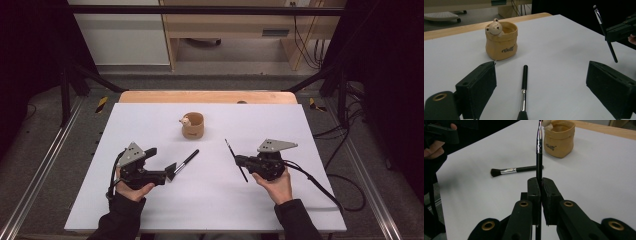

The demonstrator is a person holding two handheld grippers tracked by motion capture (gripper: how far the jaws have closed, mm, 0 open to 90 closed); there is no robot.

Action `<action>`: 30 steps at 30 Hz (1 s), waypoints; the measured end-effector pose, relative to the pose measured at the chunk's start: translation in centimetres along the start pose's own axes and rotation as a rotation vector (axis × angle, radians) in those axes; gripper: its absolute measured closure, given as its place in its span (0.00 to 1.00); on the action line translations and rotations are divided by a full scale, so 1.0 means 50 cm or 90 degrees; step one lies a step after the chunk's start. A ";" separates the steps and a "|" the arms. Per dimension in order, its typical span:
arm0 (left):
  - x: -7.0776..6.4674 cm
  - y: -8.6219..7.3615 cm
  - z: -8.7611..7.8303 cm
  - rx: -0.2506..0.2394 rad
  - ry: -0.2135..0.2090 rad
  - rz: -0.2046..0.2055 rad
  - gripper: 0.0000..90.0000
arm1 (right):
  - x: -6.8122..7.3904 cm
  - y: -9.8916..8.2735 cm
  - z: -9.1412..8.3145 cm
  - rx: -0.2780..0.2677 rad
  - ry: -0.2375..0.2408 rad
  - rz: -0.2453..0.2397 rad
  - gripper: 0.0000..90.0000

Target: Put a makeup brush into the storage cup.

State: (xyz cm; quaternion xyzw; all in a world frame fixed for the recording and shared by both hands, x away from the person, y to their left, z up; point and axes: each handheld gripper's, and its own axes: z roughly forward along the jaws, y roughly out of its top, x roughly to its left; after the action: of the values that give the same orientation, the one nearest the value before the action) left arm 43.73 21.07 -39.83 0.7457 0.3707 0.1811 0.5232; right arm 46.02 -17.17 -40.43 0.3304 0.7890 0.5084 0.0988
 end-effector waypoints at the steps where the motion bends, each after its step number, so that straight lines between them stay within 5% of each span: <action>1: -0.001 0.002 0.001 0.000 -0.001 0.001 0.09 | 0.000 0.000 0.000 0.000 0.000 0.000 0.95; 30: -0.036 0.071 0.042 -0.047 -0.035 0.004 0.10 | 0.012 0.015 0.004 -0.044 0.025 -0.012 0.95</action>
State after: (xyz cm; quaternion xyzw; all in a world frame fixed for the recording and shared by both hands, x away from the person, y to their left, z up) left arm 45.22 17.72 -37.18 0.7316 0.3471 0.1759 0.5598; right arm 45.97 -16.47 -39.78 0.3096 0.7757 0.5409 0.0994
